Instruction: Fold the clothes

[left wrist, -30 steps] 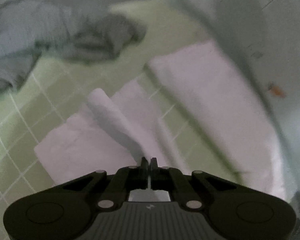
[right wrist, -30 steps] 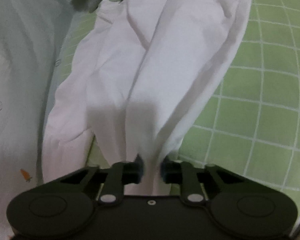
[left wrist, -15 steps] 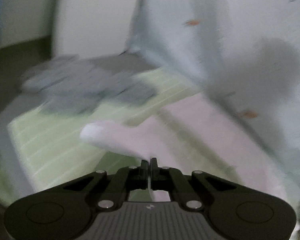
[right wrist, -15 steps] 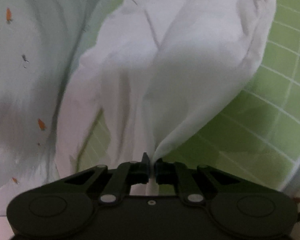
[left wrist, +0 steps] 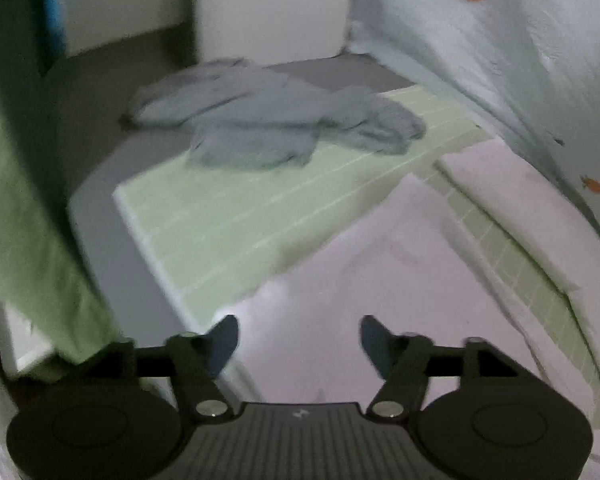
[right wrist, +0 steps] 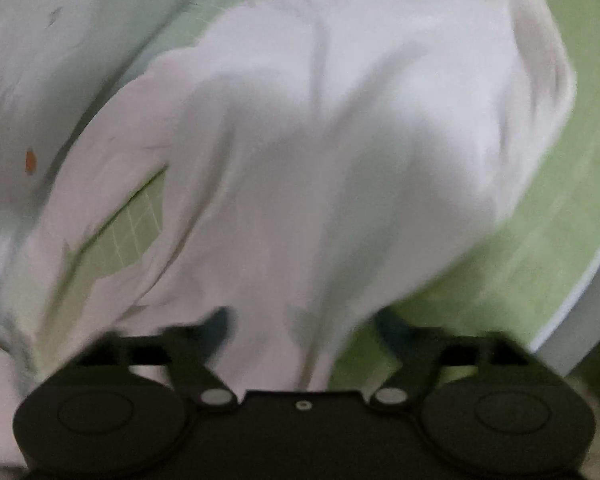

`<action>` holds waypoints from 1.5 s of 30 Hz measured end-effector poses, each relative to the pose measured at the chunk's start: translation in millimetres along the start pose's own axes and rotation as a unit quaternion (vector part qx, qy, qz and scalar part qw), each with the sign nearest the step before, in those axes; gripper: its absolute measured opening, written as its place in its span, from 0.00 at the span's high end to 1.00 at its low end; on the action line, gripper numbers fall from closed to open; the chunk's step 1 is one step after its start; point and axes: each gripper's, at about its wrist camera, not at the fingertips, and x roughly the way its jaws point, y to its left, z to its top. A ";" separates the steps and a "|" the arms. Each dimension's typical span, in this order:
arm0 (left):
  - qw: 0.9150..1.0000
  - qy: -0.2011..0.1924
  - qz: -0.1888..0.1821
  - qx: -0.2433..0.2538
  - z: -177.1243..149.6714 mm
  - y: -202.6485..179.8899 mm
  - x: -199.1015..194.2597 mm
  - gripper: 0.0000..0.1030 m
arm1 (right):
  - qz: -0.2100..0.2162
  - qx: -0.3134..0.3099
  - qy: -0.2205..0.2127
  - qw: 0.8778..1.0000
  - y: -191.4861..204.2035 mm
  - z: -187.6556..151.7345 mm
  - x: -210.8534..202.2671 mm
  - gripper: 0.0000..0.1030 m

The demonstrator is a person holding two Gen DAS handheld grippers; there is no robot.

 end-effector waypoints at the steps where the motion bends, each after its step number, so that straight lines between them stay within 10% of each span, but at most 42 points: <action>1: 1.000 0.001 -0.001 0.017 7.7 -4.3 5.0 0.29 | -0.012 -0.035 -0.025 0.999 13.1 0.5 -5.2 0.02; 5: 0.998 0.021 -0.012 0.061 32.3 -20.8 35.2 0.25 | -0.046 -0.181 -0.102 0.977 65.2 -4.4 -13.8 0.01; 12: 0.989 0.068 -0.032 0.125 62.8 -43.9 108.6 0.25 | -0.002 -0.320 -0.039 0.947 117.5 -31.3 57.5 0.02; 24: 0.976 0.077 -0.033 0.199 108.5 -62.6 175.2 0.18 | -0.048 -0.272 -0.055 0.959 189.6 16.5 157.0 0.01; 30: 0.972 0.064 -0.062 0.215 116.0 -68.9 183.3 0.17 | -0.034 -0.352 -0.091 0.931 224.1 36.9 184.9 0.00; 34: 0.972 0.055 -0.084 0.211 120.0 -74.9 188.0 0.19 | -0.052 -0.321 -0.082 0.942 227.6 41.3 176.7 0.01; 38: 0.969 0.036 -0.106 0.221 118.5 -79.5 184.8 0.53 | -0.063 -0.263 -0.081 0.959 213.5 30.5 153.9 0.01; 39: 0.967 0.032 -0.111 0.225 117.6 -81.1 183.5 0.79 | -0.066 -0.255 -0.078 0.962 209.5 26.1 149.3 0.01; 45: 0.966 0.015 -0.094 0.238 114.6 -88.7 177.7 0.94 | -0.086 -0.232 -0.060 0.967 192.3 0.2 127.2 0.01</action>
